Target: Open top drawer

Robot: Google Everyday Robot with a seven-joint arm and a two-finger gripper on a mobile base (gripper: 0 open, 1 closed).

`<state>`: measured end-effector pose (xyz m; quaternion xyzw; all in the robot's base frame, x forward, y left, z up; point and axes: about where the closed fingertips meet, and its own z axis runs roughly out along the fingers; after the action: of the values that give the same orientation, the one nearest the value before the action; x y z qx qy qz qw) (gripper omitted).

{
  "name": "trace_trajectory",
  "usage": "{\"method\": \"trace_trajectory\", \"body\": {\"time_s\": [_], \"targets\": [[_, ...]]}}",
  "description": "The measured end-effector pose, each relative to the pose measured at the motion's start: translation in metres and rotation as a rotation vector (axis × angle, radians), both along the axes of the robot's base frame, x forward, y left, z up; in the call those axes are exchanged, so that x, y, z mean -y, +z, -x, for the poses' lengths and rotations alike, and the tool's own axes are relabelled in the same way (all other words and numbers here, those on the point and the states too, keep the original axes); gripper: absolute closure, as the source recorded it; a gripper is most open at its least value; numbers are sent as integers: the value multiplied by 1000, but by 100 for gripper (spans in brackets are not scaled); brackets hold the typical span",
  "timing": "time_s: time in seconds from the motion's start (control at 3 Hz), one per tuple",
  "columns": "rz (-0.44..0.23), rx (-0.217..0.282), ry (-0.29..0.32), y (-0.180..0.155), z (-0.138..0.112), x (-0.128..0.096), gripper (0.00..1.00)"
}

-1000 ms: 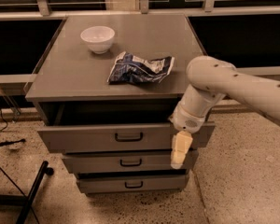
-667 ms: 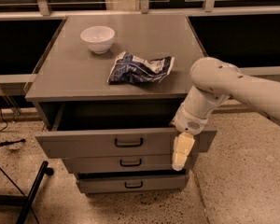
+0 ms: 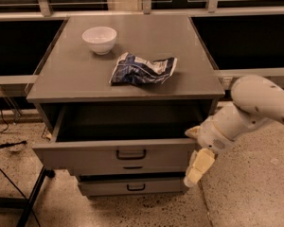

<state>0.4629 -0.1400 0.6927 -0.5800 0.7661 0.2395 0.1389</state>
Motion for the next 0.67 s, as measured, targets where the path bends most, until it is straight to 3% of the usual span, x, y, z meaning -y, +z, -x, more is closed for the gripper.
{"method": "trace_trajectory", "body": {"time_s": [0.33, 0.67], "targets": [[-136, 89, -70, 4, 18, 5, 0], [-125, 80, -63, 3, 18, 4, 0]]}}
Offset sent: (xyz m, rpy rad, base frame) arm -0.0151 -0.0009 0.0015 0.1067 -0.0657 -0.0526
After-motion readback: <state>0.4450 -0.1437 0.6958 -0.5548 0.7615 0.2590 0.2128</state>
